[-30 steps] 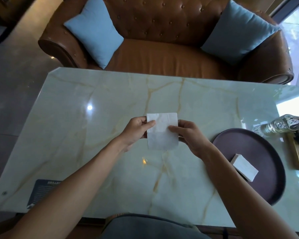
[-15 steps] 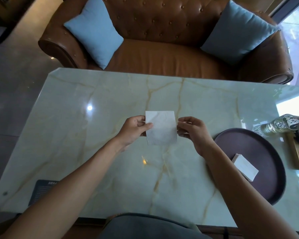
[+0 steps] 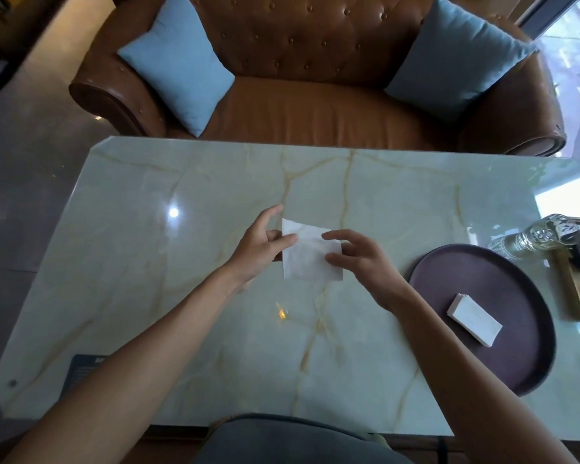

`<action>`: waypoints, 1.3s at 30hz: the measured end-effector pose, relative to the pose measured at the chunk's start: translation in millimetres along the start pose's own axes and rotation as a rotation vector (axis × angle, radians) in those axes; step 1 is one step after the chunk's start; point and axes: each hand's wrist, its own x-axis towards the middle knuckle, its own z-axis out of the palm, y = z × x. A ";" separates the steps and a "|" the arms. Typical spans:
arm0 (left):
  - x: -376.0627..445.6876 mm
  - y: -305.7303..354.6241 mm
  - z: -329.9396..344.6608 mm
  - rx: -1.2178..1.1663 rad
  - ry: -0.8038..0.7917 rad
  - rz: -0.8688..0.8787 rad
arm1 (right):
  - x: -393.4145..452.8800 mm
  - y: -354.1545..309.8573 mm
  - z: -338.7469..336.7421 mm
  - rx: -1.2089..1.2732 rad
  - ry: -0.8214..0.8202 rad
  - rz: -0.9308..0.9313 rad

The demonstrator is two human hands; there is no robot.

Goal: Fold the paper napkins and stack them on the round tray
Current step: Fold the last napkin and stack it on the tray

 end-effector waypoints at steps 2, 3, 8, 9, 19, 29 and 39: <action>-0.4 -1.2 0.4 0.055 -0.015 0.044 | -0.3 2.3 -1.2 0.014 0.030 0.008; -0.8 -1.2 1.5 0.084 -0.021 0.060 | -0.1 2.8 -1.8 0.012 0.046 0.016; -3.6 -0.5 9.7 0.263 -0.027 0.079 | -1.1 2.9 -6.2 -0.022 0.093 0.019; -3.0 -1.4 11.6 0.277 -0.025 0.084 | -1.4 3.2 -6.8 -0.044 0.110 0.014; 1.6 -7.0 25.3 0.347 -0.021 0.185 | -8.5 2.8 -14.4 0.022 0.156 0.051; 3.4 -7.8 27.3 0.328 0.007 0.163 | -12.4 3.6 -14.0 0.100 0.197 -0.012; 1.5 -5.2 25.0 0.519 -0.042 0.242 | -12.1 3.1 -17.5 -0.303 0.255 -0.062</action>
